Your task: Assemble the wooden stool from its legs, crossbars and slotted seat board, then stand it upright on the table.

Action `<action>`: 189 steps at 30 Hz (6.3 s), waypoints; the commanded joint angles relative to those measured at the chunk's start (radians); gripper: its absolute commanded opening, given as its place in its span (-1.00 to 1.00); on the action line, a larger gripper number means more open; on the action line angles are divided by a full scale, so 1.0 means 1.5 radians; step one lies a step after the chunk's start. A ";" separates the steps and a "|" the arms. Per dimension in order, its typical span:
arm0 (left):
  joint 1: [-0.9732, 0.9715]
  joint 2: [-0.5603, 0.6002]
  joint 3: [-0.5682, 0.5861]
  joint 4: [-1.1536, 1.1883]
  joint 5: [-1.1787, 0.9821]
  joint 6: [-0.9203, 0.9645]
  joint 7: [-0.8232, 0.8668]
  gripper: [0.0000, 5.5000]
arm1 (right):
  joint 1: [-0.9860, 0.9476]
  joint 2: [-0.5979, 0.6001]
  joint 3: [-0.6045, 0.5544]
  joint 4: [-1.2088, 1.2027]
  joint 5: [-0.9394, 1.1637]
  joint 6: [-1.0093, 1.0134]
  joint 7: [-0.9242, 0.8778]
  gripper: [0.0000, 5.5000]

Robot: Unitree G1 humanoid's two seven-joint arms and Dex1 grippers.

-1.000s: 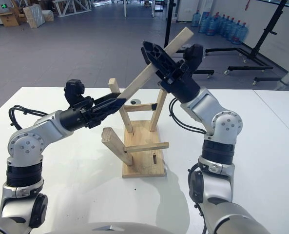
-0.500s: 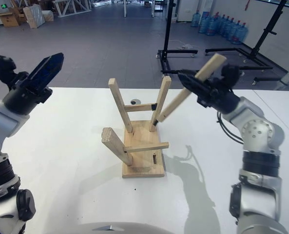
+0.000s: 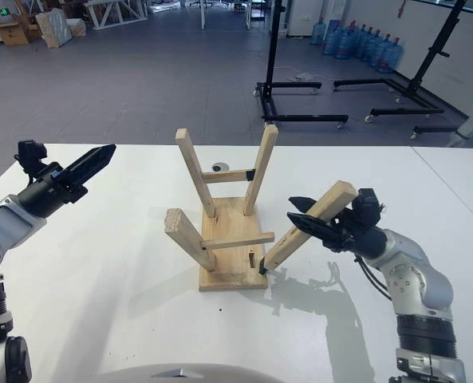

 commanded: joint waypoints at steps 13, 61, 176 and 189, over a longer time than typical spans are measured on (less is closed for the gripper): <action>-0.034 0.013 -0.051 -0.012 0.046 0.042 -0.028 0.96 | 0.022 0.053 0.097 -0.052 -0.091 -0.137 -0.024 -0.25; 0.044 0.003 -0.020 -0.086 0.061 0.026 -0.004 0.96 | -0.093 0.052 0.187 -0.091 -0.177 -0.106 -0.192 -0.26; -0.079 -0.061 -0.065 0.045 0.735 -0.303 0.083 0.96 | -0.183 0.207 0.335 -0.055 -0.327 0.009 -0.397 -0.26; -0.063 -0.063 -0.136 0.071 0.700 -0.404 0.044 0.96 | -0.162 0.152 0.331 -0.066 -0.297 0.007 -0.328 -0.26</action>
